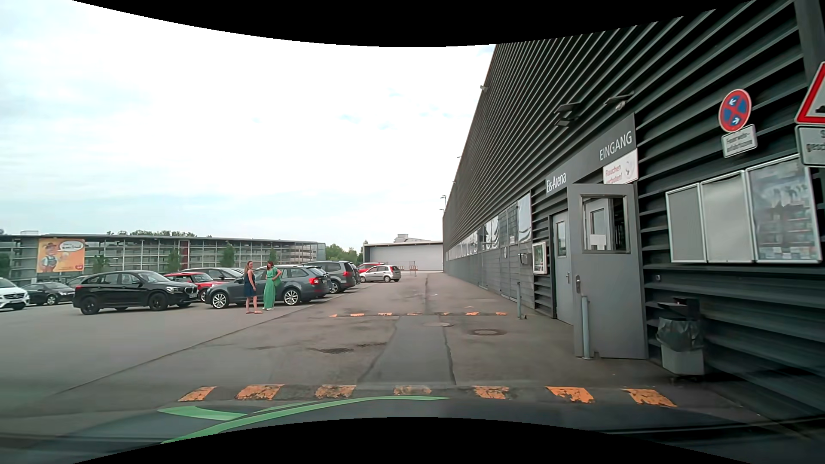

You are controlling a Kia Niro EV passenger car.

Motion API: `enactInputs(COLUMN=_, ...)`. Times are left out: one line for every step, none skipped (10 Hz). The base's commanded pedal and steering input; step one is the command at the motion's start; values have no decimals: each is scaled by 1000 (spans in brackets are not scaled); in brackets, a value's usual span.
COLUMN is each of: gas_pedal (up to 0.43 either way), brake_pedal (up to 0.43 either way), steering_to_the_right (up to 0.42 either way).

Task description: Follow the waypoints while adhering to traffic rules and regulations

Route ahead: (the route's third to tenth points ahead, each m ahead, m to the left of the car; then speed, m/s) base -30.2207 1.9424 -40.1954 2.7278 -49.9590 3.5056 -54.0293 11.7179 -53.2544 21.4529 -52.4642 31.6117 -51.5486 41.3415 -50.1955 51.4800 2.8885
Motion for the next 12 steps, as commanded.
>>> enactInputs(gas_pedal=0, brake_pedal=183, steering_to_the_right=-30)
enactInputs(gas_pedal=0, brake_pedal=183, steering_to_the_right=-30)
enactInputs(gas_pedal=0, brake_pedal=183, steering_to_the_right=-29)
enactInputs(gas_pedal=0, brake_pedal=183, steering_to_the_right=-25)
enactInputs(gas_pedal=0, brake_pedal=183, steering_to_the_right=-21)
enactInputs(gas_pedal=0, brake_pedal=183, steering_to_the_right=-16)
enactInputs(gas_pedal=0, brake_pedal=177, steering_to_the_right=-15)
enactInputs(gas_pedal=0, brake_pedal=165, steering_to_the_right=-14)
enactInputs(gas_pedal=0, brake_pedal=152, steering_to_the_right=-14)
enactInputs(gas_pedal=0, brake_pedal=146, steering_to_the_right=-13)
enactInputs(gas_pedal=0, brake_pedal=146, steering_to_the_right=-11)
enactInputs(gas_pedal=0, brake_pedal=146, steering_to_the_right=-9)
